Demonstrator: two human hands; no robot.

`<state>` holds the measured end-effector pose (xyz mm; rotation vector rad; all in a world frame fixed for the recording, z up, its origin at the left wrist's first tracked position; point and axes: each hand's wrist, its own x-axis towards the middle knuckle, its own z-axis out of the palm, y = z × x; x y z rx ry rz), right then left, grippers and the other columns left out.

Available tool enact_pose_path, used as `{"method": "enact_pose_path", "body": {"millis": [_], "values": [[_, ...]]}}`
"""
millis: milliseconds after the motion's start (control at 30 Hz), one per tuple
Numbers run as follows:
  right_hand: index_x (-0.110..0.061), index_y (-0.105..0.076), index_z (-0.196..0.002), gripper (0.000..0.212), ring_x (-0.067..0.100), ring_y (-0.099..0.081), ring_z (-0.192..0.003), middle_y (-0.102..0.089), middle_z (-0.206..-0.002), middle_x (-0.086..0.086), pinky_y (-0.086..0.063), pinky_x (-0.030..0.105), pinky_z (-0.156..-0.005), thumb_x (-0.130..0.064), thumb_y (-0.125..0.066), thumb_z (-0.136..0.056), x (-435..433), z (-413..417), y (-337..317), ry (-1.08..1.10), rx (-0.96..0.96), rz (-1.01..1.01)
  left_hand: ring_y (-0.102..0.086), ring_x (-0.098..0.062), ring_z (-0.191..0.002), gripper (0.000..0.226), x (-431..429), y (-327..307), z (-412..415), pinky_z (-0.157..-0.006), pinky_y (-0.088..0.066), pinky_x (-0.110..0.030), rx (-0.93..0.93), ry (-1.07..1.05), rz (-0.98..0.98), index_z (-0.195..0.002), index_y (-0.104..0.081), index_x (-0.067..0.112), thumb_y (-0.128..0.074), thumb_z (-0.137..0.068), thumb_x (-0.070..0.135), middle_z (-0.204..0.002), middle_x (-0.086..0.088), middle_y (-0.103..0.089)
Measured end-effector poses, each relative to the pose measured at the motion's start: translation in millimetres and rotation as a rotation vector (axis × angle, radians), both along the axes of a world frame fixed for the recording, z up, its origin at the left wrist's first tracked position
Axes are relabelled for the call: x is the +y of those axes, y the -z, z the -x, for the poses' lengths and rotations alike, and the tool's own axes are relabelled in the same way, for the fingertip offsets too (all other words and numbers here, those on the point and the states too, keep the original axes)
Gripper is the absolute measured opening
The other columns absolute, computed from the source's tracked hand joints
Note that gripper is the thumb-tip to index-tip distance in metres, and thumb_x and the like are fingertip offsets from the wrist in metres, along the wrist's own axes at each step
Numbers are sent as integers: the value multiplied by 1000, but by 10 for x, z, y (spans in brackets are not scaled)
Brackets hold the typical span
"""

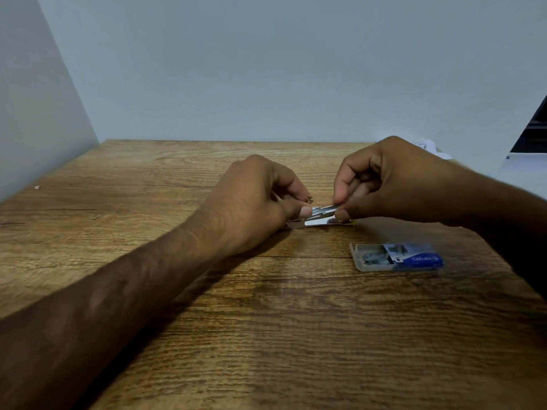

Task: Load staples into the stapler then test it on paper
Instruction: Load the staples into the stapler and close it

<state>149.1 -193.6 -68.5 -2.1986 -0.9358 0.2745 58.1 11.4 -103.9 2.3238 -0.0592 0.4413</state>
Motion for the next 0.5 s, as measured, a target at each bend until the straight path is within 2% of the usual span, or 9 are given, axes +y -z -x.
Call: {"method": "enact_pose_path", "body": {"millis": [67,133,233,300,500], "values": [[-16,-76,-79,22,25,-81,-80,-82,-80,6,-65,48,-84,-3,-91,-70,24,22,11,9,-6,-5,-64,5,-60,3,-46,4,16,-60,-47,-20,-5,-11,-93,-83,-83,30,-84,-80,31,-63,17,-71],[-17,-73,-79,24,26,-81,-81,-82,-81,7,-64,54,-85,-3,-91,-70,43,45,17,14,-16,-7,-61,4,-61,4,-61,-1,30,-59,-44,-20,0,-17,-129,-85,-83,32,-81,-82,33,-66,18,-71],[-19,-71,-80,28,27,-81,-81,-82,-82,9,-63,57,-85,-2,-90,-71,53,67,23,22,-22,-21,-62,-1,-71,9,-70,-14,63,-63,-46,-23,-6,-3,-226,-92,-83,34,-76,-86,36,-81,15,-74],[-18,-70,-81,28,27,-81,-81,-82,-83,10,-63,57,-85,-2,-90,-71,57,70,28,24,-24,-26,-61,-4,-75,12,-92,-27,91,-63,-44,-25,-23,-2,-325,-96,-81,37,-71,-89,36,-86,15,-71],[-16,-70,-85,27,24,-81,-79,-82,-83,9,-63,55,-85,-2,-89,-72,70,69,31,35,-18,-21,-62,-14,-87,24,-133,-55,126,-70,-53,-36,-75,41,-622,-111,-77,35,-59,-96,39,-99,8,-68]]}}
